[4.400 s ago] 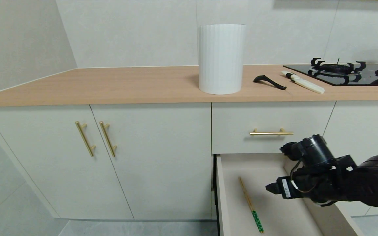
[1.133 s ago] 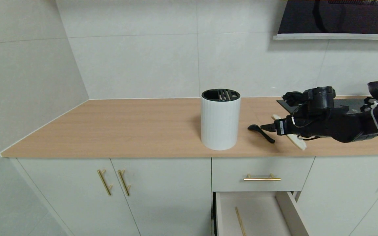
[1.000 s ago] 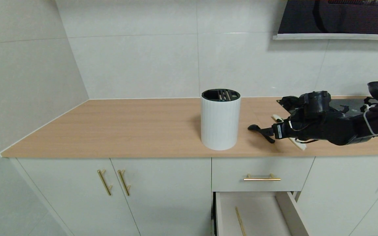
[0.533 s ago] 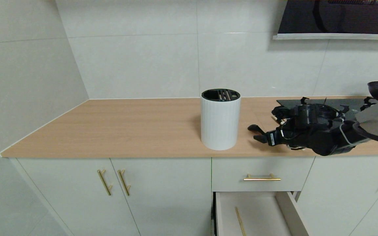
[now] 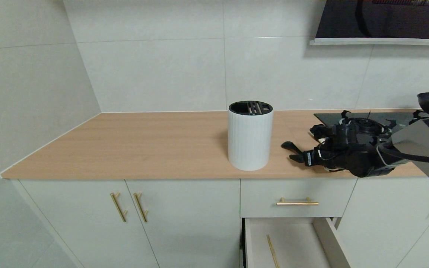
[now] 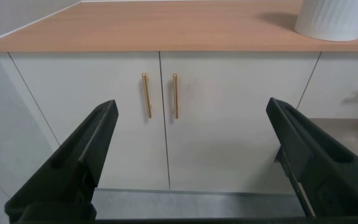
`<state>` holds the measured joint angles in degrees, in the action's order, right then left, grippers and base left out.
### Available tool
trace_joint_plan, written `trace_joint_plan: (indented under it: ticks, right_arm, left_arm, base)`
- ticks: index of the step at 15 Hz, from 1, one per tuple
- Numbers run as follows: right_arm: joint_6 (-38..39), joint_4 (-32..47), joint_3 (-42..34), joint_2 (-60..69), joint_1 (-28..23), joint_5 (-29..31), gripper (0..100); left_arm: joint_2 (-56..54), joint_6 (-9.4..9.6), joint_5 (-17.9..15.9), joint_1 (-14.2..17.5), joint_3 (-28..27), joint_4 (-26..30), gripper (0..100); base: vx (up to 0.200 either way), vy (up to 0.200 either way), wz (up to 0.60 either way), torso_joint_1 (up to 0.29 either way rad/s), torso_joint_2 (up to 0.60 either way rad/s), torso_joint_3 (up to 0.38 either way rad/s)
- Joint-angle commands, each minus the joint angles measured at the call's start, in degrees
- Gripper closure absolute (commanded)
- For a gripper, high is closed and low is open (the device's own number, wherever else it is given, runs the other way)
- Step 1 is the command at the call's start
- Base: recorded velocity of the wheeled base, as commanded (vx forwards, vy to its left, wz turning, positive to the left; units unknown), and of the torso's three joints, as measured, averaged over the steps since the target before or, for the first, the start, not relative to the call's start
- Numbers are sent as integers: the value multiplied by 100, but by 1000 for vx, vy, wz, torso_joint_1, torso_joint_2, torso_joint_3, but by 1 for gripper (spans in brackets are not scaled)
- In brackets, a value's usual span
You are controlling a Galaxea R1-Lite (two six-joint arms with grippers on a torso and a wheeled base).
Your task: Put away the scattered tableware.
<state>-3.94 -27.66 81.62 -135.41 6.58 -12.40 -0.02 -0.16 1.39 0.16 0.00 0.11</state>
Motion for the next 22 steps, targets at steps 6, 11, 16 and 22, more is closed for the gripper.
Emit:
trace_joint_plan:
  ticks: [6,11,16,22]
  right_arm:
    - [-28,-3,30,-178,-8,18,100]
    - [-46,-3,3,-205,27,36,100]
    - [-37,6,39,-196,36,194,100]
    - [710,982,-199,929,449,1714,100]
  left_arm:
    - [2,-2,2,2,0,-2,0]
    - [2,-2,2,2,0,7,0]
    - [2,-2,2,2,0,7,0]
    - [2,-2,2,2,0,-2,0]
  base:
    - [0,0,0,0,0,0]
    - [0,0,0,0,0,0]
    - [0,0,0,0,0,0]
    - [0,0,0,0,0,0]
